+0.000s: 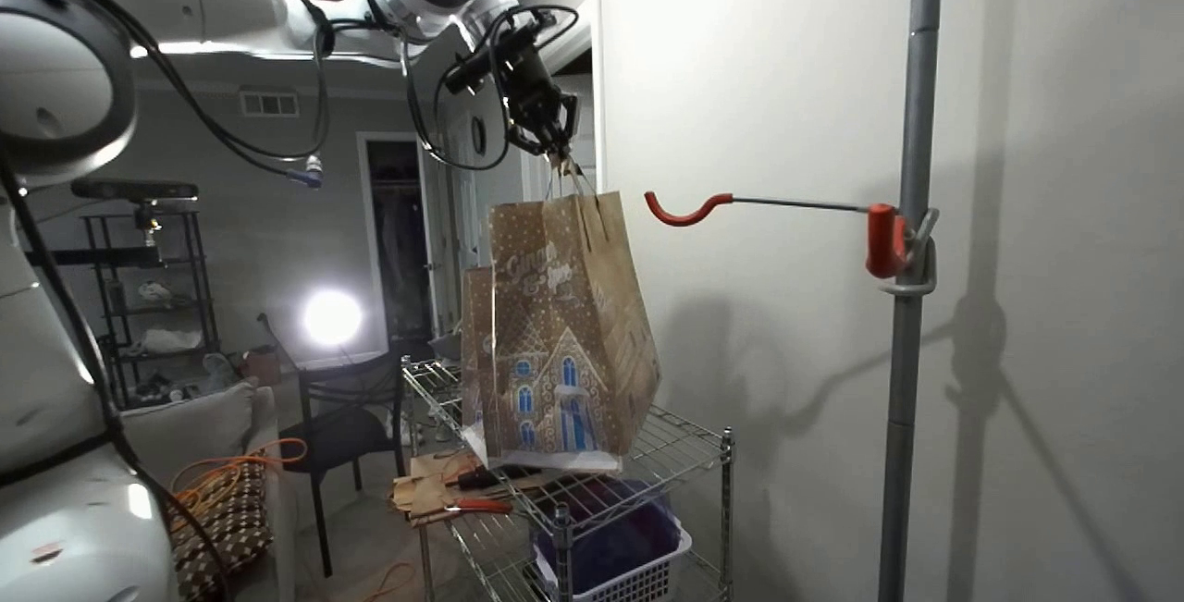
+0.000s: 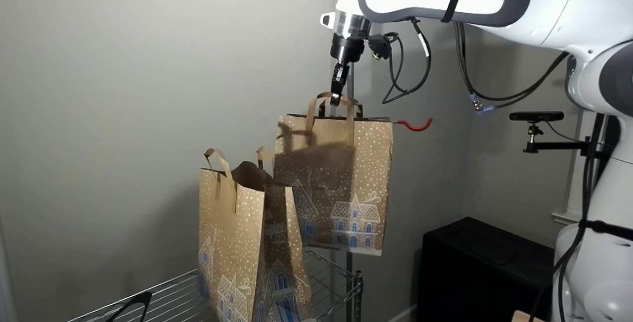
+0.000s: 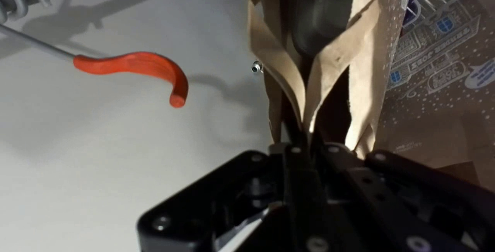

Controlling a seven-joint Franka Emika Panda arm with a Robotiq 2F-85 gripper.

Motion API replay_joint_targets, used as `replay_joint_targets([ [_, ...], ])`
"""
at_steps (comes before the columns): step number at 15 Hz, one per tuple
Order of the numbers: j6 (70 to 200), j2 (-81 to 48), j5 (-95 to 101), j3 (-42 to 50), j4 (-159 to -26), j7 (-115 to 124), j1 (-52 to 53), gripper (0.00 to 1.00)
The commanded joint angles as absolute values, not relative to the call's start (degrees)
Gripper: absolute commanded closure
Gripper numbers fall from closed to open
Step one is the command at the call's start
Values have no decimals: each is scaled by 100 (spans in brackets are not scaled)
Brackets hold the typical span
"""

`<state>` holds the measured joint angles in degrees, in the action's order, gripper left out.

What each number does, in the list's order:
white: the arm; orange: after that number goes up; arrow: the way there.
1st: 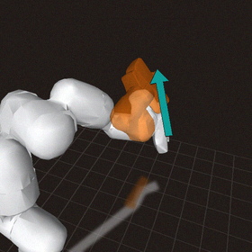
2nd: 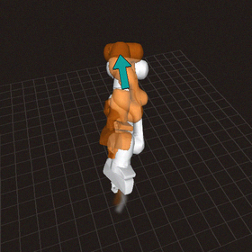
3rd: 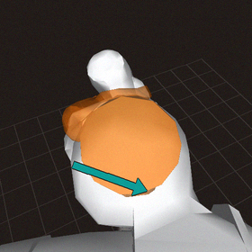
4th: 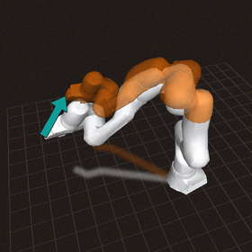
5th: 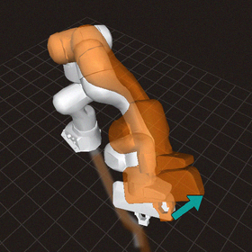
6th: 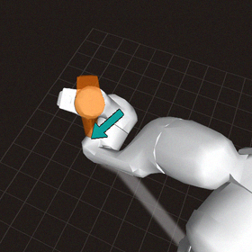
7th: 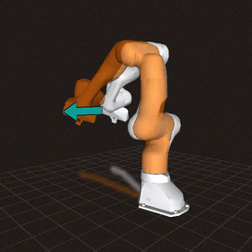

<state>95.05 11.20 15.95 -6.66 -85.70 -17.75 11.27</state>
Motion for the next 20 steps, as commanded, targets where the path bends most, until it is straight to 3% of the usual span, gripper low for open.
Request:
replay_joint_targets([
  [1, 9618, 1904, 1680, -590, -9587, -1892, 947, 95],
  [11, 9785, 3156, 2057, 55, -10887, -2824, 744, 96],
  [18, 11152, 3221, 2486, 592, -11268, -3135, 536, 96],
  [20, 10816, 3093, 2277, 504, -11070, -2997, 512, 95],
])
